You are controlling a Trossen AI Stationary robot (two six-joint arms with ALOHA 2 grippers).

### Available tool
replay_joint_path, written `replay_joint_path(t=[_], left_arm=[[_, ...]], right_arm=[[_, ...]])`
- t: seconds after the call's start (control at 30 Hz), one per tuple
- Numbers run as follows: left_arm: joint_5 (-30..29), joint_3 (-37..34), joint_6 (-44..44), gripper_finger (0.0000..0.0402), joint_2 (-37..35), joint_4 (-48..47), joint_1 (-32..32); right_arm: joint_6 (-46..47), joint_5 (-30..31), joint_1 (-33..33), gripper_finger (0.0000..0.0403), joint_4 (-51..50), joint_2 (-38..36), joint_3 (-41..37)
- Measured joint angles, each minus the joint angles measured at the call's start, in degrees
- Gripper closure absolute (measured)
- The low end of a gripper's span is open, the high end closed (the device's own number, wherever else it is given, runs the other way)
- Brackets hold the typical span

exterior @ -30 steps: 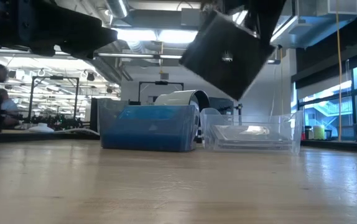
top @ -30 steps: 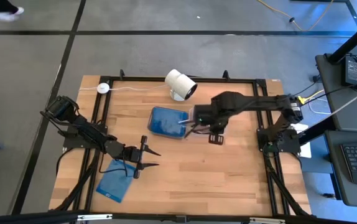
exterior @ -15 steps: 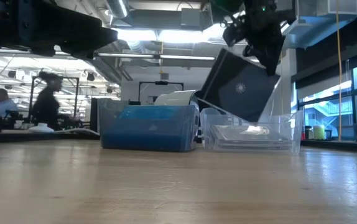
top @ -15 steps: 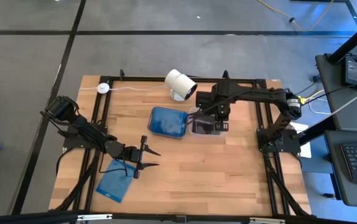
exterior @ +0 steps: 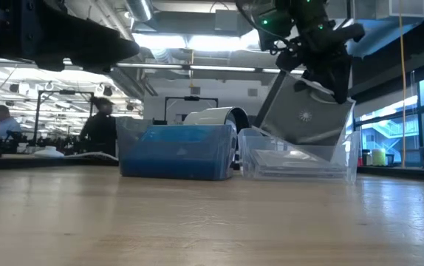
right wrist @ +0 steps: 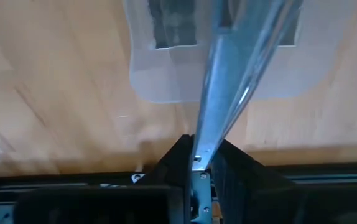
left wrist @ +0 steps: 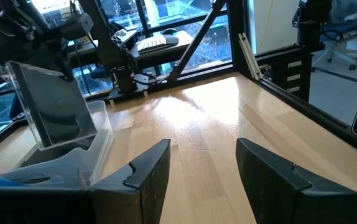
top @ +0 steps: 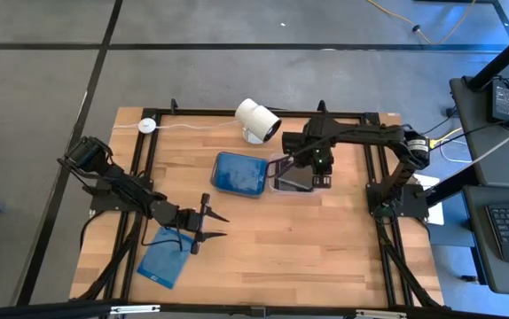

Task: Pick & place jewel cases by type
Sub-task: Put the black cd case into the transparent bin

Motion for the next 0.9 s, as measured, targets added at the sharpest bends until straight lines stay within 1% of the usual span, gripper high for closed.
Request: replay_joint_path(t=[0.3,0.53,0.83,0.9], left_arm=[[0.0,0.0,0.0,0.0220,0.0,-0.1,0.0],[0.0,0.0,0.0,0.0222,0.0,-0.1,0.0],[0.0,0.0,0.1,0.0220,0.0,-0.1,0.0],[0.0,0.0,0.1,0.0220,0.0,-0.1,0.0]], right_arm=[[-0.2,0.5,0.0,0.0344,0.2,0.0,0.0],[-0.2,-0.7,0.0,0.0343,0.2,0.0,0.0],[-3.1,0.4,0.0,0.0341,0.2,0.0,0.0],[-3.0,1.7,0.0,0.0334,0.3,0.0,0.0]])
